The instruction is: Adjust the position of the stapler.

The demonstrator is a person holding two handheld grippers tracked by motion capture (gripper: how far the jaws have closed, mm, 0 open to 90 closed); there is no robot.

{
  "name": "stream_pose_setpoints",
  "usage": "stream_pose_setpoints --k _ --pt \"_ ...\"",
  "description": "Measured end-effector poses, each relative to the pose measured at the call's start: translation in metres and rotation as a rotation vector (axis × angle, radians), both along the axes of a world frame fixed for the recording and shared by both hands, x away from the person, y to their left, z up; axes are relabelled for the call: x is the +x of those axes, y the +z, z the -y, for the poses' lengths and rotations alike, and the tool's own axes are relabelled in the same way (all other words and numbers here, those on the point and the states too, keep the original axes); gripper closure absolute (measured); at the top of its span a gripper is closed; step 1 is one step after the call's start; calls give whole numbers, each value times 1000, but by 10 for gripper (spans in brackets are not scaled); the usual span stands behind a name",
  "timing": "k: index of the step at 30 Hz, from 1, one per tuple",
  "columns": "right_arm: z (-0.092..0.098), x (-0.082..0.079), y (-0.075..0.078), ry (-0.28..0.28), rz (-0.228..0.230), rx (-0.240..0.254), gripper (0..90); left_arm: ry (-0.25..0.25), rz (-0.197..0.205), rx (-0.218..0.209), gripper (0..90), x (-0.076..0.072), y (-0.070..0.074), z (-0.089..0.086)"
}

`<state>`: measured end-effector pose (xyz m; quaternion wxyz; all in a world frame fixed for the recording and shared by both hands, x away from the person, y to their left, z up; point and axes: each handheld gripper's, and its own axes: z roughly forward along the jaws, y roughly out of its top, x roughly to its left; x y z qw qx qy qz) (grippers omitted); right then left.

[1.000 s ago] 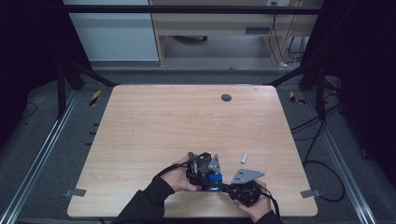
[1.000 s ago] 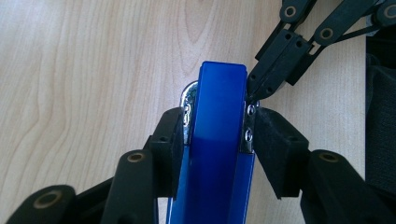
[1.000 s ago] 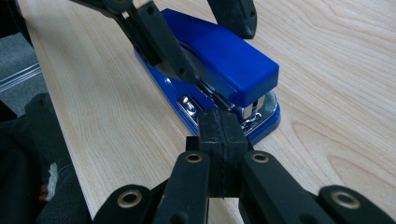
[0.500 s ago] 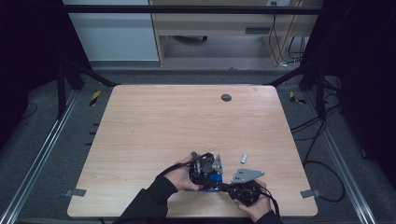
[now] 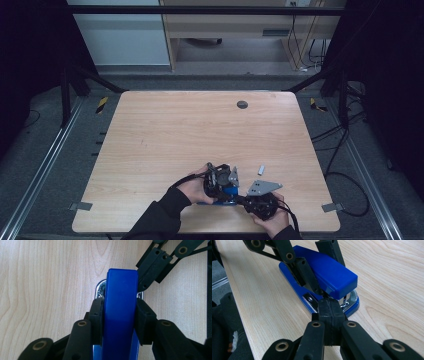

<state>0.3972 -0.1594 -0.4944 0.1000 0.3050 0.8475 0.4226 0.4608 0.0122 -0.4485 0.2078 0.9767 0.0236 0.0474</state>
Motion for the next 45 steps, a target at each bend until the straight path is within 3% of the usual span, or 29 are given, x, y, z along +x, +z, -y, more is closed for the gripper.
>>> stream_pose_setpoints --k 17,24,45 --pt "-3 -1 -2 2 24 10 900 -13 4 -6 641 0 0 -1" --pt "-2 0 -3 -11 -12 35 900 -24 0 -1 646 0 1 -2" --pt "-5 -2 -1 -17 11 0 900 -29 -24 -12 657 2 2 -2"
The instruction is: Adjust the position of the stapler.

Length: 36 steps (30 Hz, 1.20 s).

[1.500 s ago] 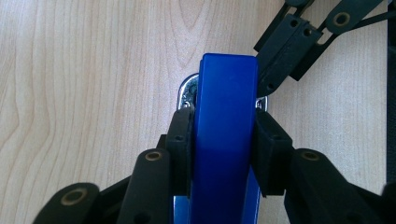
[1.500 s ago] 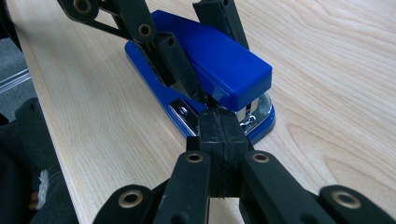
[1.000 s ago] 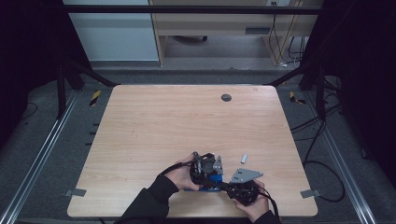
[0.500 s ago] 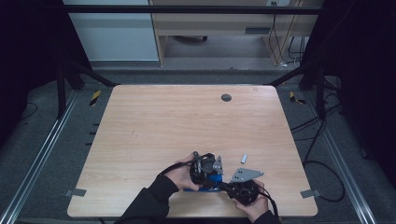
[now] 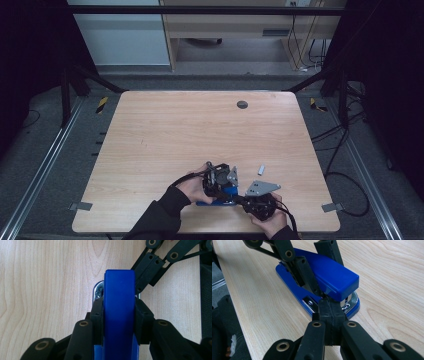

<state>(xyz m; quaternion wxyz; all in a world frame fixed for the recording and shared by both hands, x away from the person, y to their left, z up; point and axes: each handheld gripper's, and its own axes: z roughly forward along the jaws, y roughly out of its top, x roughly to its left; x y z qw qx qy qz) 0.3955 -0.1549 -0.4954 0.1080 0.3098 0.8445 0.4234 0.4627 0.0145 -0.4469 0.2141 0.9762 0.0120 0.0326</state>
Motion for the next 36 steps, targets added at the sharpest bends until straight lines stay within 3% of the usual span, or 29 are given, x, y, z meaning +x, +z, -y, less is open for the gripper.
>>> stream_pose_setpoints --k 23,26,36 --pt "-1 -1 0 -4 2 -4 900 -8 -5 -25 660 0 0 -4" --pt "-2 -1 0 -4 1 -5 900 1 -12 -51 660 0 -1 -6" --pt "-1 -1 0 7 5 -1 900 7 -8 -73 661 -2 0 -8"
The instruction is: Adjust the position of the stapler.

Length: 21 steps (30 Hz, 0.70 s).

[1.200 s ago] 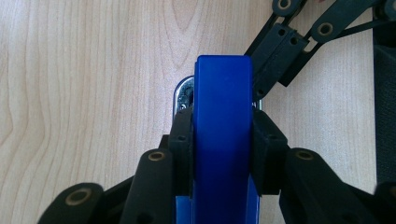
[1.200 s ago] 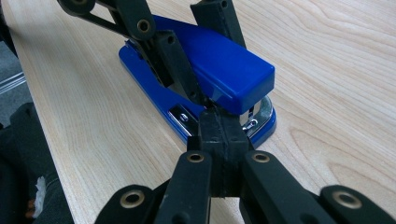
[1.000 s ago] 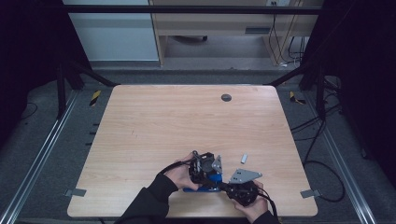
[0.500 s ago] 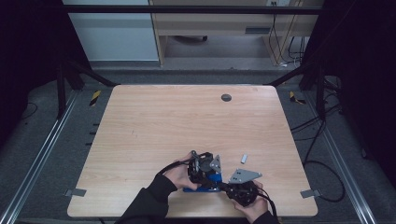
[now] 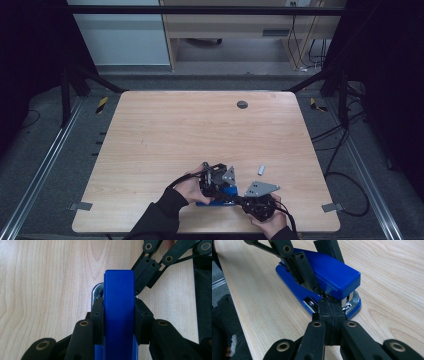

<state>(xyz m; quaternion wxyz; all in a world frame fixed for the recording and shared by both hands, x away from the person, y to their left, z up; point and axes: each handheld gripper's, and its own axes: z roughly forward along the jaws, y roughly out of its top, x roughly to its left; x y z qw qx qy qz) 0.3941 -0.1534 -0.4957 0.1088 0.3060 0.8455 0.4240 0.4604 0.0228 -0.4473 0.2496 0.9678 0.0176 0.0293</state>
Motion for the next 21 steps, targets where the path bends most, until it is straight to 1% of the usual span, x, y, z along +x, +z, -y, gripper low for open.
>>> stream_pose_setpoints --k 1,2,3,4,5,6,8,9,10,11,13,14,21 --pt "0 0 0 -5 -4 3 900 14 -26 -69 661 3 9 -8" --pt "0 0 0 -5 -4 3 900 14 -26 -69 661 3 9 -8" --pt "0 0 0 -6 8 -1 900 14 -40 -129 661 5 18 -16" --pt "1 0 1 -18 -4 12 900 5 -25 -137 661 4 26 -20" --pt "3 3 0 -22 -35 37 900 -4 6 -78 661 -2 30 -17" --pt "3 2 -1 -17 -28 39 900 -4 6 -78 661 -2 30 -17" --pt "2 2 -1 -16 -31 36 900 2 7 -46 660 -2 24 -13" --pt "1 2 0 -14 -26 26 900 4 10 -48 660 -1 20 -13" --pt "0 1 -1 -7 -25 23 900 9 2 -44 660 1 17 -14" --pt "0 1 -1 -7 -25 23 900 12 -2 -56 660 1 15 -15" --pt "0 2 -1 -4 -26 26 900 13 -3 -72 659 2 16 -19" --pt "0 2 -1 -3 -24 25 900 16 -12 -83 659 2 16 -20" --pt "0 2 0 6 -23 20 900 18 -4 -82 659 1 14 -18"
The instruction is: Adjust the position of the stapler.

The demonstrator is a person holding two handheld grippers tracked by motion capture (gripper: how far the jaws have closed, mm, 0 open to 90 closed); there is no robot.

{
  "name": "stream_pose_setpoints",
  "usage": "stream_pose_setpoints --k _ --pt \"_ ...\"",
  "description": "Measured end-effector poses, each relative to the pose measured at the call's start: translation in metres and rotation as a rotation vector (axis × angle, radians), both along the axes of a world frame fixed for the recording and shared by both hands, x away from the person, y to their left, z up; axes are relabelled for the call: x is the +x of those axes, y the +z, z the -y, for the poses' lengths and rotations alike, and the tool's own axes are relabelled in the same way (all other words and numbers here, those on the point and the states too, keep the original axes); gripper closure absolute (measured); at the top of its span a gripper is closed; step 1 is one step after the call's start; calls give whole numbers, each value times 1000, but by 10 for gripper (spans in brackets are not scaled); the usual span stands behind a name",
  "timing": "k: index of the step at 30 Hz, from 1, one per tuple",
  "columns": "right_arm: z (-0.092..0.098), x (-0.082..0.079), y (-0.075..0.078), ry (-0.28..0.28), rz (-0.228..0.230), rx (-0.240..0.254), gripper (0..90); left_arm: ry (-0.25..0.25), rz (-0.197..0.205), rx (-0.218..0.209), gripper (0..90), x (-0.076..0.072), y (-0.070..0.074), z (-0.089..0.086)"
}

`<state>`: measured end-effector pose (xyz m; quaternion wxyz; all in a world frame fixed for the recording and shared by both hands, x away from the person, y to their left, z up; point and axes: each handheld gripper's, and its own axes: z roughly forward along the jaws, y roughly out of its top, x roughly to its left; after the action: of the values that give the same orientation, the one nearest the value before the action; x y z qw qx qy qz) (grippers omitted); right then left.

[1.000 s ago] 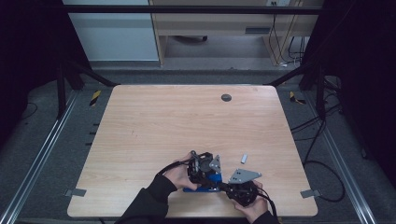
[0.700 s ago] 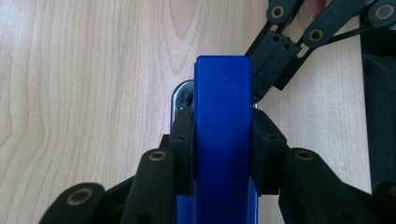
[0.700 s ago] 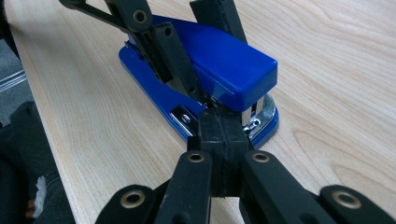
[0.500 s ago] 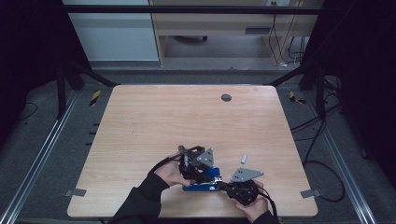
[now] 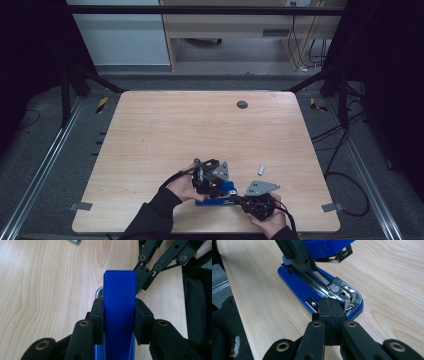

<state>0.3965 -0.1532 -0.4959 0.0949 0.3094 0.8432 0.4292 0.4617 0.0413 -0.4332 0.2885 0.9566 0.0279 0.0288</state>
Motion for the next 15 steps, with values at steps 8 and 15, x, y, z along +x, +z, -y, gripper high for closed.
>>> stream_pose_setpoints --k 8,15 --pt "3 2 0 -6 -6 4 900 1 -8 2 657 1 -2 1" --pt "7 1 5 -6 19 24 900 7 -5 -1 656 1 -4 2"
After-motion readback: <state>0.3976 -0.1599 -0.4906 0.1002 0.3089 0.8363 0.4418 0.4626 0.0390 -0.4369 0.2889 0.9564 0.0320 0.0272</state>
